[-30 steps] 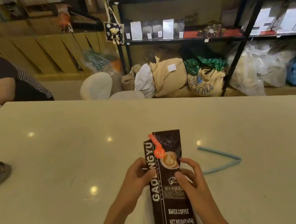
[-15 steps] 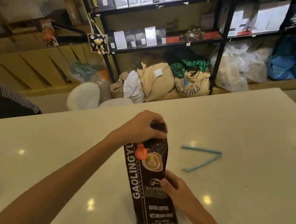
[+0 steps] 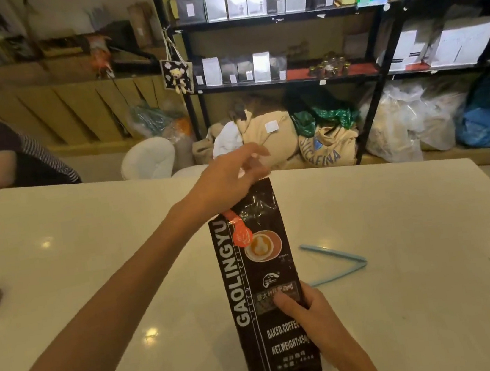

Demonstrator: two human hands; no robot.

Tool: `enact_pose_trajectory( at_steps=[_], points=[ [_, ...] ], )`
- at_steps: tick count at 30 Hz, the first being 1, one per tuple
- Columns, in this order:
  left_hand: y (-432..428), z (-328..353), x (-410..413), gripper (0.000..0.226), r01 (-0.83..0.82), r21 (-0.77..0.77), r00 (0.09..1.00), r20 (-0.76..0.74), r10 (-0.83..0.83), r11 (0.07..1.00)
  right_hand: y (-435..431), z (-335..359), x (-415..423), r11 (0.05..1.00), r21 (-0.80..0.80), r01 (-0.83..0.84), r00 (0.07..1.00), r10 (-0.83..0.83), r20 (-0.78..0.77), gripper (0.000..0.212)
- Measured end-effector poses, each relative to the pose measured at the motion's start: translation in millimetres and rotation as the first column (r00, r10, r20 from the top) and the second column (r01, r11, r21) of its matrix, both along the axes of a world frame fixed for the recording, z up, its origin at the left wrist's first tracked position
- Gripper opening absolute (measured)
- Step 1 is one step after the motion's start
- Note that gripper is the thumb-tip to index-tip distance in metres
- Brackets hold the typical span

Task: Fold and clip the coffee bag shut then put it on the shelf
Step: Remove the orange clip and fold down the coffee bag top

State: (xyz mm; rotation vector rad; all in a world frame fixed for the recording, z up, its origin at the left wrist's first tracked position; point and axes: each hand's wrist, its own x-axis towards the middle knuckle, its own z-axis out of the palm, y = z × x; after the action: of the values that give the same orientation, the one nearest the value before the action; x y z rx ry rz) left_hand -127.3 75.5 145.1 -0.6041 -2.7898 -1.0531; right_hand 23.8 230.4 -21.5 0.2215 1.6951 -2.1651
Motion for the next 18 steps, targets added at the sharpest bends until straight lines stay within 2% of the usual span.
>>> enact_pose_trajectory(
  at_steps=[1, 2, 3, 4, 5, 7, 8, 10, 13, 16, 17, 18],
  points=[
    [-10, -1, 5, 0.036, -0.091, 0.108, 0.994, -0.053, 0.097, 0.99, 6, 0, 2, 1.0, -0.01, 0.024, 1.0, -0.024, -0.008, 0.039],
    [-20, -6, 15, 0.043, -0.183, 0.274, 0.978, -0.045, 0.203, 0.944, 11, -1, 4, 0.998, -0.027, 0.052, 0.999, -0.052, -0.002, 0.037],
    [-28, -15, 31, 0.052, -0.251, 0.42, 0.966, 0.051, 0.254, 0.872, 14, -1, 5, 0.996, -0.046, 0.077, 0.997, -0.077, 0.003, 0.034],
    [-32, -29, 52, 0.063, -0.291, 0.514, 0.955, 0.211, 0.21, 0.807, 15, 0, 5, 0.994, -0.053, 0.091, 0.996, -0.091, 0.006, 0.031],
    [-30, -46, 76, 0.075, -0.309, 0.565, 0.919, 0.383, 0.089, 0.765, 15, 3, 3, 0.994, -0.05, 0.097, 0.995, -0.097, 0.008, 0.03],
    [-21, -78, 120, 0.085, -0.307, 0.558, 0.779, 0.613, -0.133, 0.771, 10, 9, -2, 0.995, -0.048, 0.092, 0.996, -0.092, -0.009, 0.03],
    [-18, -91, 133, 0.077, -0.333, 0.572, 0.748, 0.645, -0.16, 0.75, 5, 10, -3, 0.995, -0.048, 0.089, 0.996, -0.09, -0.016, 0.031],
    [-18, -109, 139, 0.054, -0.433, 0.598, 0.771, 0.633, -0.066, 0.674, -7, 11, -4, 0.997, -0.032, 0.073, 0.997, -0.074, -0.028, 0.031],
    [-22, -117, 135, 0.038, -0.56, 0.622, 0.76, 0.648, 0.041, 0.548, -25, 13, -4, 0.998, 0.017, 0.069, 0.995, -0.067, -0.079, 0.034],
    [-23, -122, 134, 0.037, -0.613, 0.711, 0.735, 0.673, -0.081, 0.345, -34, 14, -7, 0.995, 0.031, 0.092, 0.987, -0.087, -0.134, 0.025],
    [-23, -122, 135, 0.039, -0.611, 0.728, 0.736, 0.667, -0.113, 0.311, -35, 15, -8, 0.995, 0.027, 0.095, 0.988, -0.091, -0.126, 0.023],
    [-23, -122, 136, 0.038, -0.592, 0.731, 0.746, 0.656, -0.113, 0.34, -33, 12, -8, 0.996, 0.022, 0.09, 0.989, -0.087, -0.116, 0.03]
  ],
)
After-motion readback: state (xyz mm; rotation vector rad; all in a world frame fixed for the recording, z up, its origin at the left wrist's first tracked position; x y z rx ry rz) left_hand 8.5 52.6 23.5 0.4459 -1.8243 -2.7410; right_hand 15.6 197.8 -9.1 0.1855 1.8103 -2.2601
